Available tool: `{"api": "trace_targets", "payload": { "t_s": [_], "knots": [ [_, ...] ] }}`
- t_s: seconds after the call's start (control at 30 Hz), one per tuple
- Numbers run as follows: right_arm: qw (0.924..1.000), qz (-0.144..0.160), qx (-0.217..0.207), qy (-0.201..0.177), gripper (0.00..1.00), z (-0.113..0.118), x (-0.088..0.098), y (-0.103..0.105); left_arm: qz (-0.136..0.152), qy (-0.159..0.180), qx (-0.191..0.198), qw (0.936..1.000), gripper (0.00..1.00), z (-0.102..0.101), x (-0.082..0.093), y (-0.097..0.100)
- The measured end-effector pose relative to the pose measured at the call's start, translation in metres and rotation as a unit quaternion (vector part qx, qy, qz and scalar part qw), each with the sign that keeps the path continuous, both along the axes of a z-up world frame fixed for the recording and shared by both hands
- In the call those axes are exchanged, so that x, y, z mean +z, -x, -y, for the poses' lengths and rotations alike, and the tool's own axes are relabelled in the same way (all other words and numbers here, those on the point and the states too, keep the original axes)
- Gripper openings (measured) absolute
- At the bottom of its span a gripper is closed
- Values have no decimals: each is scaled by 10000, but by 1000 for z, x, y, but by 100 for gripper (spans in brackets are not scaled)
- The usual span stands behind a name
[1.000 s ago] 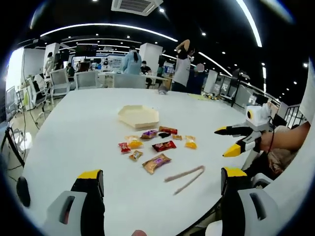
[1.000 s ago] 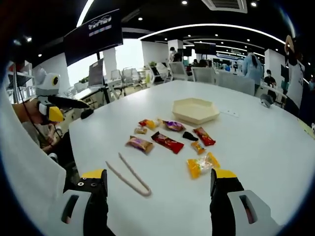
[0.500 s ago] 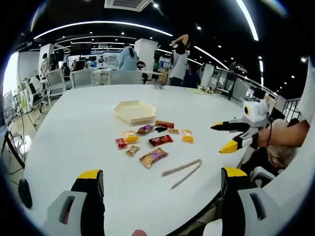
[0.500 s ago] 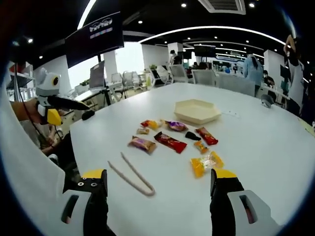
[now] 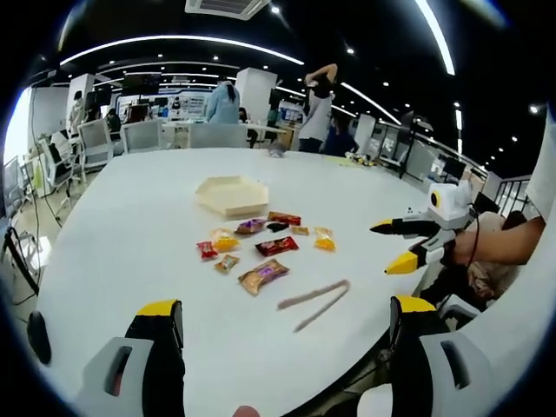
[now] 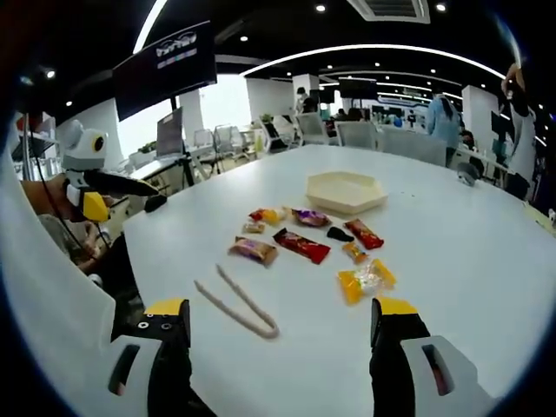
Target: Place the target food into the container with the food tongs after gripping and lifting it, then release it inside without dropping or visibly crushing the food.
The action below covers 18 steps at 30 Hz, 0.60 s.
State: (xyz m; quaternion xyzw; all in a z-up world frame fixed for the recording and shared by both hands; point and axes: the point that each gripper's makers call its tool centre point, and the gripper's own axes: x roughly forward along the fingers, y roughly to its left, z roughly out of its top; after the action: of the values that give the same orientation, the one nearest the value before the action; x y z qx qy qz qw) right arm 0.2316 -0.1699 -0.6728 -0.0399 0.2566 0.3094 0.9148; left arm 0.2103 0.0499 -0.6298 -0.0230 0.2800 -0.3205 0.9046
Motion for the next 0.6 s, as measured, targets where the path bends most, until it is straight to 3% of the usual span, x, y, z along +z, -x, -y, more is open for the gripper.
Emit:
{"api": "trace_targets", "payload": {
  "t_s": [0.6],
  "knots": [
    [9969,61,637,451,86,-6,-8,4,-82,82,-92,9999,99,11,-8,-2]
  ]
}}
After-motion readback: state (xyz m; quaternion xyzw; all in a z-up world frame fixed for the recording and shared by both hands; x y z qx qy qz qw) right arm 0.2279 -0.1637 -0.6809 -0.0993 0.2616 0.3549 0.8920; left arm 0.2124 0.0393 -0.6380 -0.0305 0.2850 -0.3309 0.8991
